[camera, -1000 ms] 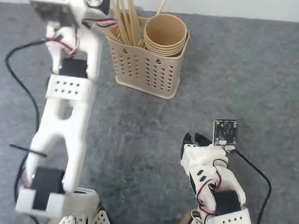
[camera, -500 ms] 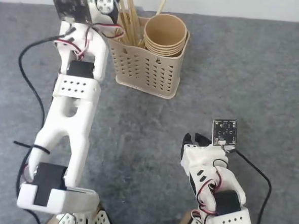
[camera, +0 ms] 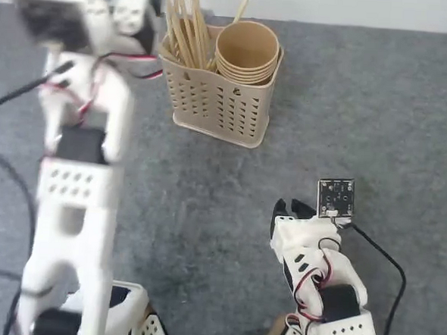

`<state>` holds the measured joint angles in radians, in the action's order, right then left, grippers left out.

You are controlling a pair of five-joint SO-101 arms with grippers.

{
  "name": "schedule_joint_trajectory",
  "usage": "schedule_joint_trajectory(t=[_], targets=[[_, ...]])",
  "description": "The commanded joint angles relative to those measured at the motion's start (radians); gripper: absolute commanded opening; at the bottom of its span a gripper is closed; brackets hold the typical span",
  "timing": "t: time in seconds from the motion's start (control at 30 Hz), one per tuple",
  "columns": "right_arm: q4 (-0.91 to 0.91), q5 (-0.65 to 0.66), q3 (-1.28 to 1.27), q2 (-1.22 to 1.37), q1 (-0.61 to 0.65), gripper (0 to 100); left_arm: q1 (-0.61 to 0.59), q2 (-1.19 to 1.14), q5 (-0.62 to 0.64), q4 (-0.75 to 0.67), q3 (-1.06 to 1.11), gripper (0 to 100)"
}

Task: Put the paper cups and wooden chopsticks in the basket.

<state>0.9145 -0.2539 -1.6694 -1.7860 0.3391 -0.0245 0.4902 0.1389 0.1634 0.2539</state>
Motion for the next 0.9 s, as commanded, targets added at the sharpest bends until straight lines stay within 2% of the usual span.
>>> schedule_joint_trajectory(t=[0.0,0.13,0.23,0.33,0.5,0.73,0.8,0.87], targets=[[0.004,0.018,-0.015,-0.028,-0.016,10.1,-0.063,0.176,0.127,0.206,-0.005,1],[0.010,0.014,-0.015,-0.028,-0.021,9.8,-0.129,0.241,0.206,0.379,-0.004,1],[0.010,0.018,-0.015,-0.028,-0.021,0.8,-0.181,0.287,0.235,0.522,0.018,1],[0.030,0.017,-0.015,-0.030,-0.021,1.8,-0.204,0.370,0.229,0.615,0.119,1],[0.039,0.018,-0.014,-0.030,-0.051,0.8,-0.206,0.618,0.227,0.577,0.449,1],[0.041,0.020,0.097,-0.030,-0.337,0.8,-0.206,1.042,0.227,0.508,0.970,1],[0.062,0.026,0.109,-0.030,-0.381,0.7,-0.206,1.154,0.219,0.511,1.087,1],[0.125,0.087,0.110,-0.030,-0.390,0.7,-0.207,1.257,0.175,0.520,1.202,1]])
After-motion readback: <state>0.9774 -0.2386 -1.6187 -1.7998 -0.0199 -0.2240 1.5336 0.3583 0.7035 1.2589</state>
